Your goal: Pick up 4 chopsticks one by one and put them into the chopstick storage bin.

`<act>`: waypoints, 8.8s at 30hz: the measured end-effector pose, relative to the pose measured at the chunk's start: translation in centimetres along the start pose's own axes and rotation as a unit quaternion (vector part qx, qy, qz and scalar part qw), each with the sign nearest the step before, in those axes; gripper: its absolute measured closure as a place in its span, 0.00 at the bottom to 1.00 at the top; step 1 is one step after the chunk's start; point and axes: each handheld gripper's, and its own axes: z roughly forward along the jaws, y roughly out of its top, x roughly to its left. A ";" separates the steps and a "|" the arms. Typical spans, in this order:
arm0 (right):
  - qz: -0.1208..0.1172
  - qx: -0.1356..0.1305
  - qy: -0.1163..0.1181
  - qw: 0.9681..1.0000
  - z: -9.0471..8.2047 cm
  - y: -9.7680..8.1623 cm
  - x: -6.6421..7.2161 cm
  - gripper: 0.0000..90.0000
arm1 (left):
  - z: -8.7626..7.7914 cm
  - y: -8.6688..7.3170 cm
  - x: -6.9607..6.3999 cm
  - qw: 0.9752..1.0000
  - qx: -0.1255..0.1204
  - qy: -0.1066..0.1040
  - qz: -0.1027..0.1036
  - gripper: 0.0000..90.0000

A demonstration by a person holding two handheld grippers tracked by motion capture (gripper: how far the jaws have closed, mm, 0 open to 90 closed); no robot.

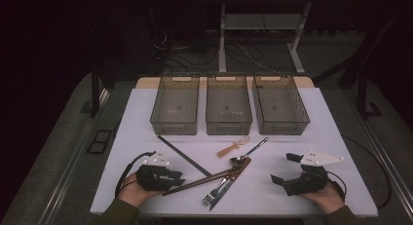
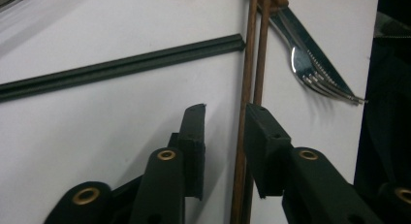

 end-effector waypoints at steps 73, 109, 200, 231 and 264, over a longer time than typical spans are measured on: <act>0.000 0.000 -0.003 1.000 -0.1 -0.1 0.1 0.02 | 6.1 3.8 -1.7 0.998 0.024 -0.012 0.061 0.90; 0.001 0.000 -0.002 1.000 -0.2 -0.2 0.1 0.02 | 5.5 3.6 -1.5 0.998 0.021 -0.015 0.062 0.94; 0.002 0.007 0.019 1.000 0.8 -0.3 0.1 0.02 | -2.0 6.4 6.4 0.987 -0.092 0.113 -0.062 0.94; 0.001 0.007 0.018 1.000 0.9 -0.3 0.1 0.02 | -2.5 11.3 10.4 0.979 -0.128 0.138 -0.083 0.94; 0.003 0.006 0.020 1.000 0.8 -0.3 0.2 0.02 | -0.5 14.5 16.7 0.966 -0.113 0.197 -0.125 0.94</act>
